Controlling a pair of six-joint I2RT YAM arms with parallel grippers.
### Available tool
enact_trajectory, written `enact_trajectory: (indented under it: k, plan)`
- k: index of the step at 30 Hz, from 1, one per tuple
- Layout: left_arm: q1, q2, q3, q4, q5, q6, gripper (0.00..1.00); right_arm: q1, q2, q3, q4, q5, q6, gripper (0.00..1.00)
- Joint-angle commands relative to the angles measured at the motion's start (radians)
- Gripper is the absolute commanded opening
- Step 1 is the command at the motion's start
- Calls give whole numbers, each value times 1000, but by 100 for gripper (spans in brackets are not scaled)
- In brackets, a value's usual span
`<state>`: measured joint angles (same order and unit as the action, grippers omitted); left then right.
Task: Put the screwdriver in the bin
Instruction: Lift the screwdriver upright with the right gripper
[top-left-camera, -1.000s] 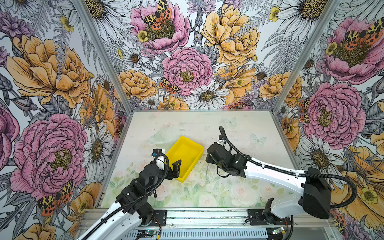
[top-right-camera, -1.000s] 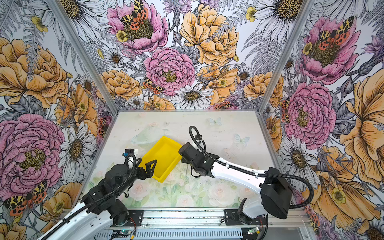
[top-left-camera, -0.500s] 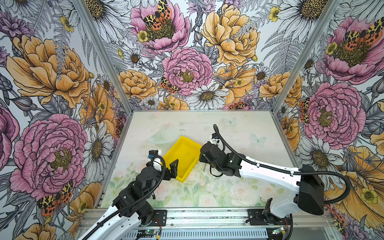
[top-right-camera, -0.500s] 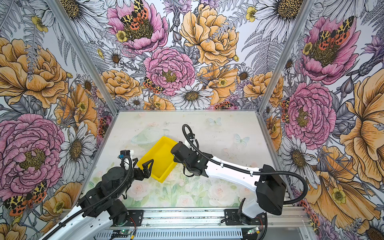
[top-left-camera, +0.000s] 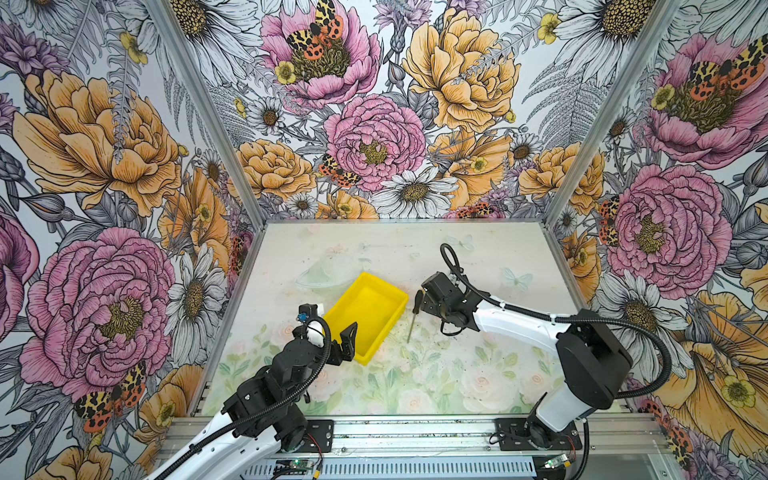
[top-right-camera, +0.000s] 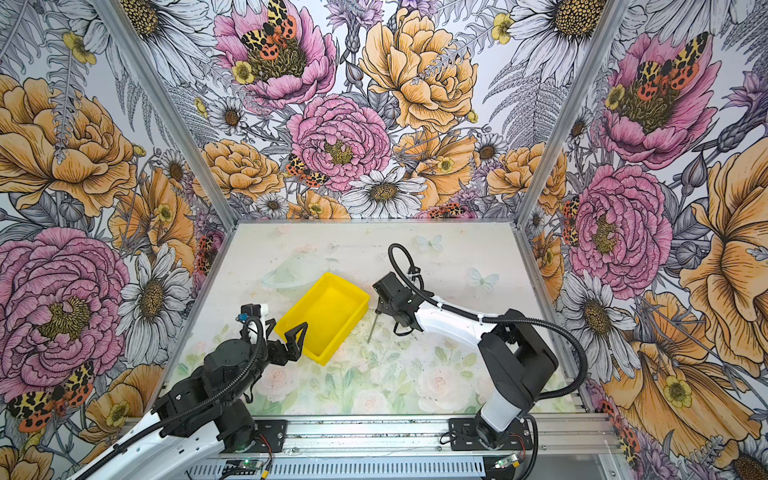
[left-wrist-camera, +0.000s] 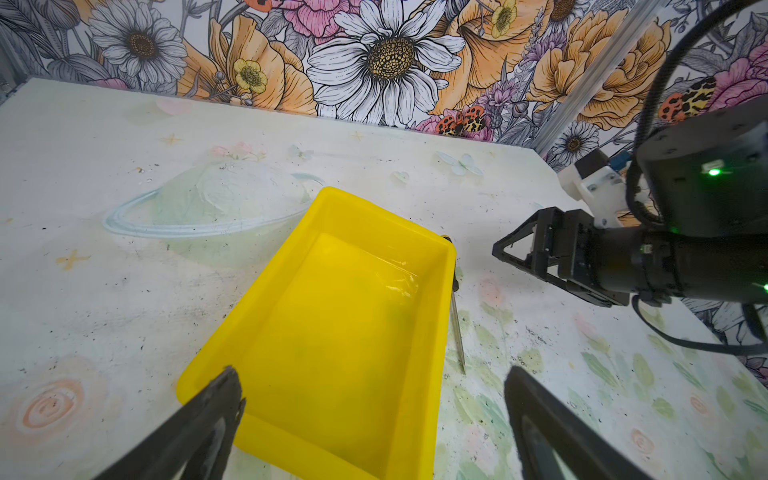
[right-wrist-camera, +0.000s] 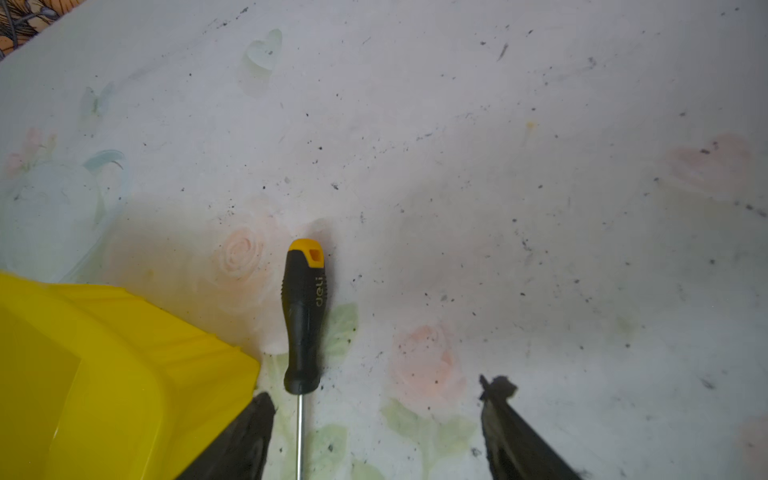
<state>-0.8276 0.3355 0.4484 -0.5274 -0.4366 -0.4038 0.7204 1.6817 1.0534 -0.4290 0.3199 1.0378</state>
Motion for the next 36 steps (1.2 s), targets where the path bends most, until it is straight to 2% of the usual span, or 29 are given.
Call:
enact_trajectory:
  k: [1,7,18,23,28,36]
  plan:
    - [-10,-24,-8,-12,-33,-11,99,-14,87,88,1,-60,-56,82]
    - [-33,-58,-8,-34,-73,-23,99,-28,221,204,-7,-89,-64,79]
    - [-88,-85,-8,-60,-138,-32,98,-35,358,304,-56,-99,-64,69]
    - [-91,-90,-10,-62,-144,-34,99,-34,404,344,-107,-88,-65,51]
    - [-93,-91,-11,-61,-150,-35,99,-33,420,342,-141,-82,-74,39]
    - [-94,-98,-16,-59,-163,-38,99,-34,424,304,-155,-80,-93,24]
